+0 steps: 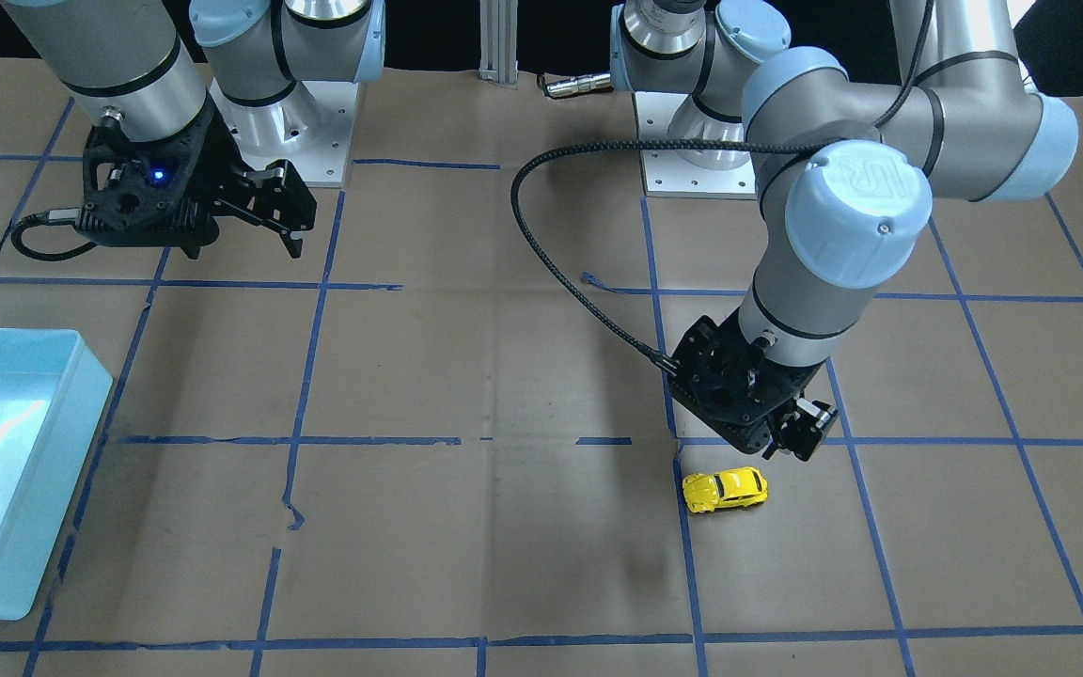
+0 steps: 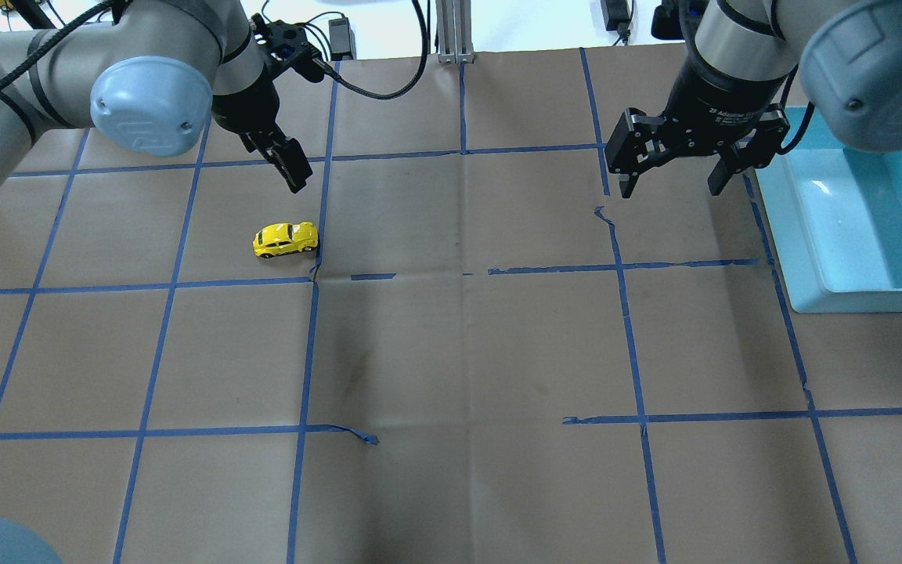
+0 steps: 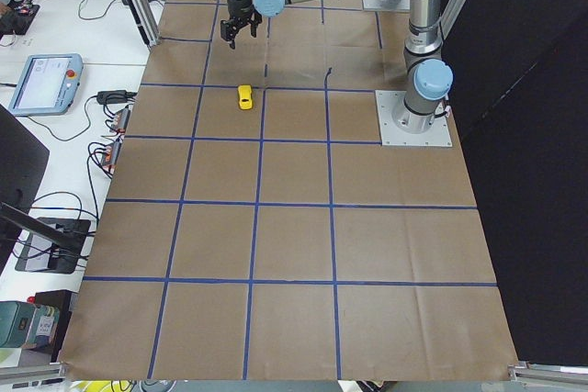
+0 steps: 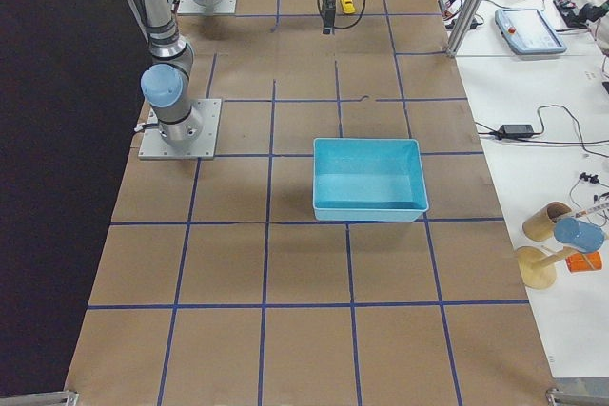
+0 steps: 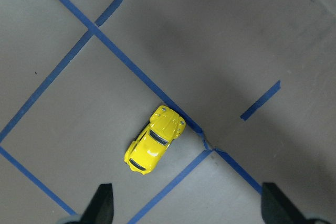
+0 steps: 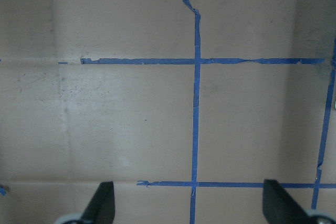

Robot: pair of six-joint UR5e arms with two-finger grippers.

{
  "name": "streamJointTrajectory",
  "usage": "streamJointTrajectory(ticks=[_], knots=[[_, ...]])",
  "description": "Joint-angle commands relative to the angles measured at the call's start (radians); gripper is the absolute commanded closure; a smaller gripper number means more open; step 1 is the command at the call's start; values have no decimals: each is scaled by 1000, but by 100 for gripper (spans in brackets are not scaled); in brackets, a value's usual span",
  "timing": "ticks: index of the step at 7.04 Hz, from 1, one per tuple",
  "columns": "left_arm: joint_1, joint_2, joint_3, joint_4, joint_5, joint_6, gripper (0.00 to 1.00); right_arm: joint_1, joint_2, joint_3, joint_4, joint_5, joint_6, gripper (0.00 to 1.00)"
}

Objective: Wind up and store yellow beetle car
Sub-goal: 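Lower the left gripper over the yellow beetle car and grip it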

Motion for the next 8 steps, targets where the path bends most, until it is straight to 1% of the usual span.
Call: streamJointTrajectory(ticks=[1,2,3,4,6,8], knots=[[19,-82,-3,32,2,274,1,0,1,2,0,0,0,0],[19,-119,-4,43,8,387,1,0,1,2,0,0,0,0],[21,-146,-6,98,10,550,1,0,1,2,0,0,0,0],[35,-168,-21,118,2,623,1,0,0,2,0,0,0,0],[70,-182,-89,237,1,680,1,8,3,0,-2,0,0,0],[78,-182,-116,236,-2,695,5,-2,9,0,-3,0,-9,0]])
